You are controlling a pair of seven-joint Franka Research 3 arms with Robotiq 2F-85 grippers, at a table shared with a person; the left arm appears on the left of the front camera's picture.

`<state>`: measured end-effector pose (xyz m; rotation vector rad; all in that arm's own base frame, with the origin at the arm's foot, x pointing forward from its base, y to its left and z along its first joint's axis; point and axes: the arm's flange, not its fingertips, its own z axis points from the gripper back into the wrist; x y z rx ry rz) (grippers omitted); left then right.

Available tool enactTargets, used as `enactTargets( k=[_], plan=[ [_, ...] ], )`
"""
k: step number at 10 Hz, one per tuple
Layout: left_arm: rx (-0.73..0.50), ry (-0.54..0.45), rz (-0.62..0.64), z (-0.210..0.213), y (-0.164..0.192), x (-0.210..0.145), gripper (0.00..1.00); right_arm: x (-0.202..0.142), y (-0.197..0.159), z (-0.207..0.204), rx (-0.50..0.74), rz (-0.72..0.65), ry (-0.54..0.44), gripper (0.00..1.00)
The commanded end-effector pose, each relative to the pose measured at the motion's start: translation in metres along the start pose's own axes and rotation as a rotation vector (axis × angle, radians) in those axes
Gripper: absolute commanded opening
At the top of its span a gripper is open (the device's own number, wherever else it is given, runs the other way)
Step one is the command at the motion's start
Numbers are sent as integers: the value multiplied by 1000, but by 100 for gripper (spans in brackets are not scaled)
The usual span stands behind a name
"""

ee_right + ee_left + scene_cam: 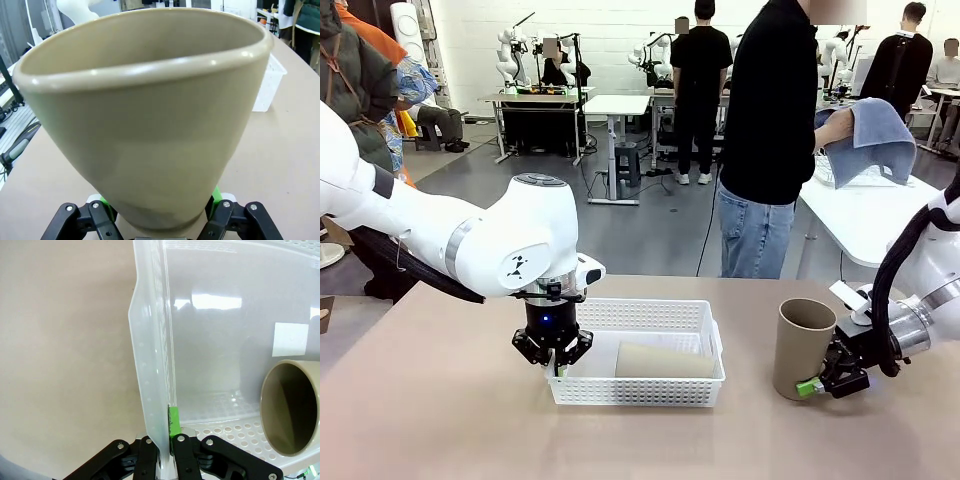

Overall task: Clean and organize the cups into the basket.
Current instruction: Pick up the Reusable plastic cup from the right side of the table and stack it inside the Organizing basket in the center of the table.

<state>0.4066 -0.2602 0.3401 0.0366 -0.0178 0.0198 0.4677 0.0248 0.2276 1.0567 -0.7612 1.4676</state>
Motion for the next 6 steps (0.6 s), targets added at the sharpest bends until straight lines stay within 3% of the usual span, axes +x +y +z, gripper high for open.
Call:
enactTargets(
  k=[1,3,4,5,6],
  plan=[
    [8,4,-5,-3,5,-3,0,-1,-1,1,10,25,-14,0],
    [8,4,-5,-3,5,-3,0,-1,0,1,15,27,-19,0],
    [8,4,-5,-3,5,-3,0,3,3,0,2,19,-29,19],
    [8,4,-5,-3,5,-3,0,22,14,-3,-53,-34,-76,70],
    [8,4,-5,-3,5,-3,0,55,34,-5,-51,-36,-103,70]
  ],
)
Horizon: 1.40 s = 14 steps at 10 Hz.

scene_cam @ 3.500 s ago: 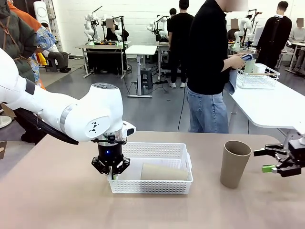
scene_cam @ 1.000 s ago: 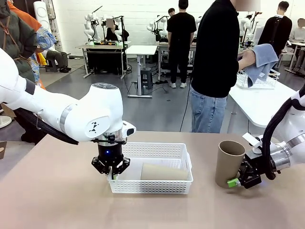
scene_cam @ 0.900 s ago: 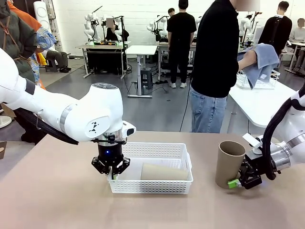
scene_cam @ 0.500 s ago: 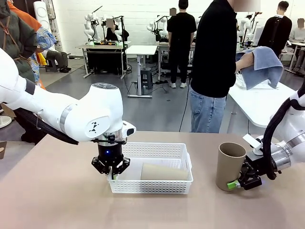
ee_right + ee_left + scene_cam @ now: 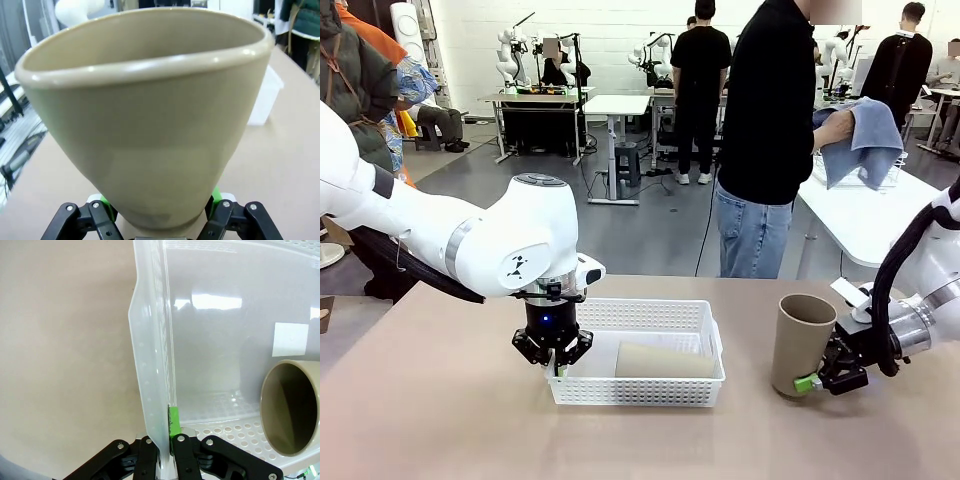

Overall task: Clean and organize the cups into the basket.
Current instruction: Pick up the Reusable plastic cup from the right side of the table and stack it inside the Organizing basket in the center of the table.

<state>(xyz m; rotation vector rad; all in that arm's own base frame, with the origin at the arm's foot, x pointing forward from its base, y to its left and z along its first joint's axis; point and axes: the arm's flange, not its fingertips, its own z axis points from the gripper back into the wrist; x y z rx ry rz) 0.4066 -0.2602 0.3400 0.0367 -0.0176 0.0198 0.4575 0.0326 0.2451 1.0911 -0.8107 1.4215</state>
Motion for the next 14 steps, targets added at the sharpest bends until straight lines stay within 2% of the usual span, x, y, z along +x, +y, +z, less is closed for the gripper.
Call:
enactTargets(
  k=[1,4,5,6,7,11,12,13,14],
  plan=[
    [8,4,-5,-3,5,-3,0,73,50,-8,-38,12,-25,70],
    [8,4,-5,-3,5,-3,0,150,94,2,-100,82,-4,70],
    [8,4,-5,-3,5,-3,0,162,96,4,-113,36,0,70],
    [8,4,-5,-3,5,-3,0,164,94,6,-131,-5,-2,70],
    [8,4,-5,-3,5,-3,0,156,94,10,-78,90,7,70],
    [8,4,-5,-3,5,-3,0,156,94,10,-78,90,7,70],
    [8,4,-5,-3,5,-3,0,159,95,10,-83,72,10,78],
    [8,4,-5,-3,5,-3,0,188,94,-5,-69,138,161,78],
    [8,4,-5,-3,5,-3,0,208,82,-20,-62,113,294,78]
  ],
)
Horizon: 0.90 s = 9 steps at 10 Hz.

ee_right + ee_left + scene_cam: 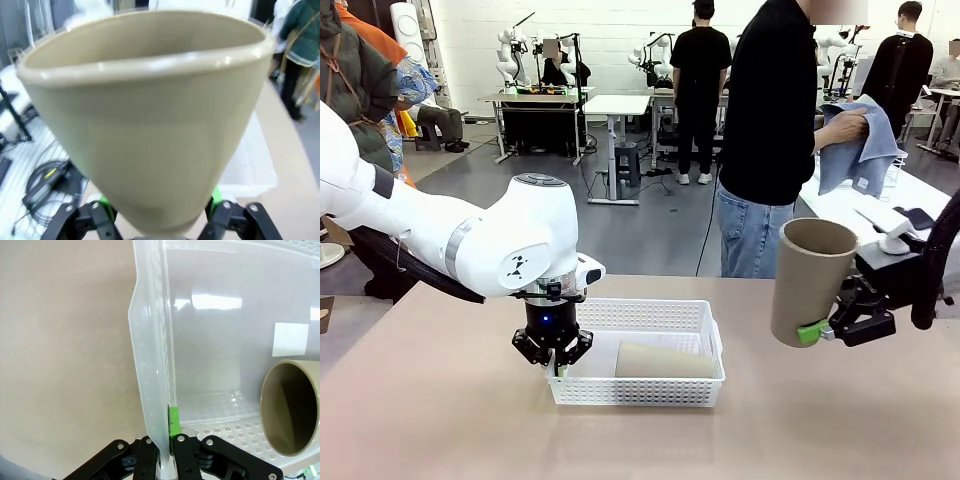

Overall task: Clean and organize the cups into the basket.
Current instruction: Pick up the Reusable plastic cup from the right side of the table and stack it inside the Organizing basket in the center of the table.

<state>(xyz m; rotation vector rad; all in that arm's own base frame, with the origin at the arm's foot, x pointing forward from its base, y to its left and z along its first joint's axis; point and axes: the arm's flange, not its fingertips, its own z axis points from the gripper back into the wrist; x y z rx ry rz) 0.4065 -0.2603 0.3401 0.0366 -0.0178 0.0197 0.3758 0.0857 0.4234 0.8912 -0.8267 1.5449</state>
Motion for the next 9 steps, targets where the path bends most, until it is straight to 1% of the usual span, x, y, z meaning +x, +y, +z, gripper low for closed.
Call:
enactTargets(
  k=[1,2,3,5,6,7,9],
  plan=[
    [8,4,-5,-3,5,-3,0,43,-24,-26,53,-47,267,78],
    [8,4,-5,-3,5,-3,0,55,-38,-37,91,-98,403,78],
    [8,4,-5,-3,5,-3,0,67,-52,-46,102,-143,514,78],
    [8,4,-5,-3,5,-3,0,87,-82,-67,157,-276,698,78],
    [8,4,-5,-3,5,-3,0,95,-96,-78,176,-327,739,78],
    [8,4,-5,-3,5,-3,0,101,-108,-90,170,-341,758,78],
    [8,4,-5,-3,5,-3,0,107,-133,-117,165,-354,770,78]
  ],
)
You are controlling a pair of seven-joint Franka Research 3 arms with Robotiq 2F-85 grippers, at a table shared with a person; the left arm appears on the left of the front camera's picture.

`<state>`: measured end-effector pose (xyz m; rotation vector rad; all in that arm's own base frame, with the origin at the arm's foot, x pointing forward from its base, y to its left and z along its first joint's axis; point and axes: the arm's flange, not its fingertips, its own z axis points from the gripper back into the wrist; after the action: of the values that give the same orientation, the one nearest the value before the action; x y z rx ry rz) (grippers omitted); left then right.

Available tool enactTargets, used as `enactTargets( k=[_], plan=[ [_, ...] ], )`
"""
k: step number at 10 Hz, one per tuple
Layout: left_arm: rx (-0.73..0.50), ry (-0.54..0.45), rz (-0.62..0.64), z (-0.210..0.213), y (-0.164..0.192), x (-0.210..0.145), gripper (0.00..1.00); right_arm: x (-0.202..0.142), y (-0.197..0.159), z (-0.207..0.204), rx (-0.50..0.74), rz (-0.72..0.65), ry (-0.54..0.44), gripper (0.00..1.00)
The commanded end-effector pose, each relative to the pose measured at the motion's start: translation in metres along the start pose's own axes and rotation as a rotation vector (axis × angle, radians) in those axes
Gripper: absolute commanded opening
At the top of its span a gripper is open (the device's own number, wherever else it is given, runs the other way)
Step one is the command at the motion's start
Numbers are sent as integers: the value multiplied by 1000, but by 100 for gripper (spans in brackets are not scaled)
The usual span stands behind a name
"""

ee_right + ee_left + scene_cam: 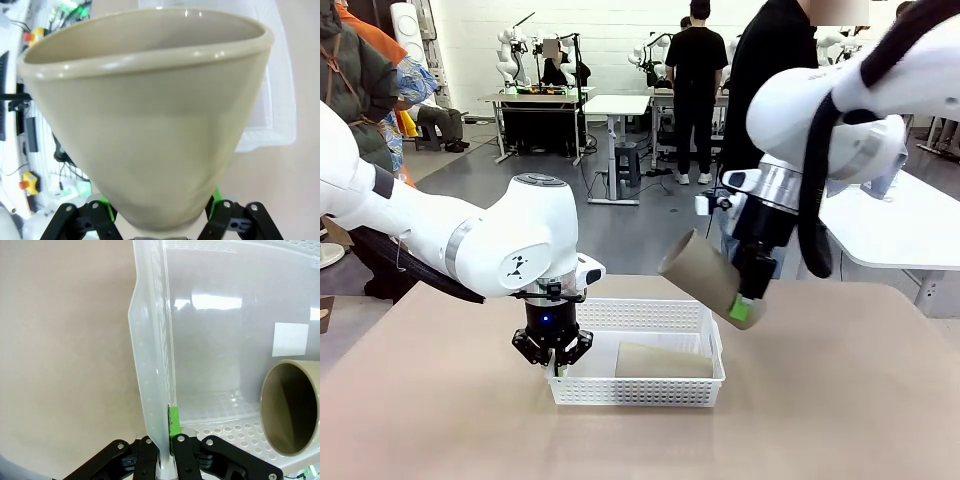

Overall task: Clean and organize the cups into the basket.
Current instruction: Pick up the Reusable plastic cup from the right side of the table and stack it inside the Organizing basket in the center of the table.

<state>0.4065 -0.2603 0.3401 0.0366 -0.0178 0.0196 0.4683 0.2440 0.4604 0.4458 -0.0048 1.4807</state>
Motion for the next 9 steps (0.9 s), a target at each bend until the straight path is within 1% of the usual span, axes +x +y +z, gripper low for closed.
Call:
enactTargets(
  k=[1,3,6,8,9],
  plan=[
    [8,4,-5,-3,5,-3,0,25,-27,2,11,-10,9,78],
    [8,4,-5,-3,5,-3,0,42,-54,-15,8,14,-16,78],
    [8,4,-5,-3,5,-3,0,54,-82,-41,-7,38,-47,78],
    [8,4,-5,-3,5,-3,0,50,-91,-55,-8,44,-55,78],
    [8,4,-5,-3,5,-3,0,44,-84,-52,9,51,-84,78]
  ],
)
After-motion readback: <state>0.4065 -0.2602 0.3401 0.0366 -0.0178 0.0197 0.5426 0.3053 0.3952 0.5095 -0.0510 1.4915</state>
